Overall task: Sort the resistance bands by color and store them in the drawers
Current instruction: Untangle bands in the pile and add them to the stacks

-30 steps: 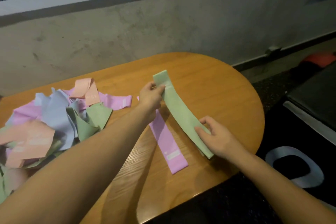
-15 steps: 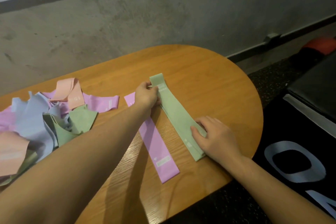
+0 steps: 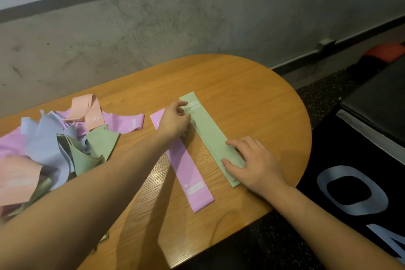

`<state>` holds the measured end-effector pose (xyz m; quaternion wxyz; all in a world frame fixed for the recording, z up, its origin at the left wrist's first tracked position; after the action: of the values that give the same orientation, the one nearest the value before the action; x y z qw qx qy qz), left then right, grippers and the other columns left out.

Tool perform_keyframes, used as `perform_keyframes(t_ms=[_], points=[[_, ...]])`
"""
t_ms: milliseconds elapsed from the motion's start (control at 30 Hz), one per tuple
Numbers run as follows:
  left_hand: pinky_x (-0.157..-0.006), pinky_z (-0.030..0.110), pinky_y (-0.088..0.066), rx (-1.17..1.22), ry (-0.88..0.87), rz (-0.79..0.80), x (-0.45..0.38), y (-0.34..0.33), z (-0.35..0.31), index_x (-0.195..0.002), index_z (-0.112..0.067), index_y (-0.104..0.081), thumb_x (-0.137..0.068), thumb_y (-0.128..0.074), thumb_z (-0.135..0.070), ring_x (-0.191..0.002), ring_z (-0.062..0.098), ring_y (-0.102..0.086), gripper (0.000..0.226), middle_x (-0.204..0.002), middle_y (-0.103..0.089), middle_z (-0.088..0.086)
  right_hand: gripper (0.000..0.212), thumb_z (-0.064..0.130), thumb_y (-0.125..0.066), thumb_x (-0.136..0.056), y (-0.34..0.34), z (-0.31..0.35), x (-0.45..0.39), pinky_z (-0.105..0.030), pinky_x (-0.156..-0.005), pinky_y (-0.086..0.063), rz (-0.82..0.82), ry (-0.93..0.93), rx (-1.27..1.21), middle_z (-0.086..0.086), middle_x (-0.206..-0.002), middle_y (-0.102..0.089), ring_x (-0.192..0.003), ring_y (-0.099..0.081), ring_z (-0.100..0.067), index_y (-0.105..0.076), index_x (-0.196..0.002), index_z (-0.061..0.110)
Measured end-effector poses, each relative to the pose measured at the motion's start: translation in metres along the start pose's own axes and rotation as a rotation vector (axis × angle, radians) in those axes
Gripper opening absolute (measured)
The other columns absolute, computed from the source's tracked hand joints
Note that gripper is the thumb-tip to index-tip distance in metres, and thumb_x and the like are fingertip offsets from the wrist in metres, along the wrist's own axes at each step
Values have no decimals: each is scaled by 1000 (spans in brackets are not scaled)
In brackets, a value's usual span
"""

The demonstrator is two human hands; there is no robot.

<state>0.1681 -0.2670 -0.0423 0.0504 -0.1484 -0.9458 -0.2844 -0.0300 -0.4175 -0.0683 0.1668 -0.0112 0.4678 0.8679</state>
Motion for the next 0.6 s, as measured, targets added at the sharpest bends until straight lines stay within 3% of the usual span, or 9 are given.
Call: perform_keyframes(t_ms=[67, 167, 233, 367, 600], points=[[-65, 12, -43, -186, -143, 50, 12, -2, -4, -125, -19, -61, -95, -57, -8, -77, 1, -56, 32, -115, -56, 3, 64, 71, -56, -77, 0, 2, 6, -27, -87, -44, 19, 30, 28, 13, -115, -55, -108, -50, -8, -61, -127, 32], [-87, 28, -46, -424, -338, 144, 34, -9, -5, -121, -23, -64, -92, -61, -14, -99, 16, -60, 30, -113, -50, -3, 74, 79, -58, -73, 1, 5, 14, -28, -92, -38, 70, 71, 105, 13, -123, -50, -111, -44, -9, -58, -131, 34], [-98, 38, -46, -564, -432, 182, 47, -12, -2, -125, -27, -62, -91, -62, -21, -117, 20, -56, 34, -127, -52, -1, 71, 77, -58, -75, 2, 5, 17, -30, -98, -37, 84, 74, 116, 14, -127, -48, -115, -41, -8, -56, -132, 35], [-108, 41, -41, -673, -484, 237, 72, -12, 5, -134, -33, -56, -96, -58, -36, -135, 20, -45, 39, -151, -42, -1, 61, 65, -56, -77, 5, 5, 21, -35, -101, -40, 39, 71, 43, 14, -125, -50, -114, -43, -8, -59, -128, 32], [-116, 36, -33, -706, -473, 271, 81, -11, 10, -146, -41, -44, -98, -54, -45, -146, 17, -32, 48, -164, -24, -5, 54, 55, -55, -81, 9, 2, 33, -31, -103, -36, 28, 83, 20, 11, -129, -49, -117, -44, -8, -59, -129, 30]])
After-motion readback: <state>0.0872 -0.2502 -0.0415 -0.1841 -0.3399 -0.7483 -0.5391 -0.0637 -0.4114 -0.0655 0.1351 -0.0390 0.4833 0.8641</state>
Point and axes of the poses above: each hand's wrist, its own x-axis away from the middle knuckle, its own y-axis out of the back of the hand, z = x × y, the point moved 4 cm from there along -x, towards the middle knuckle
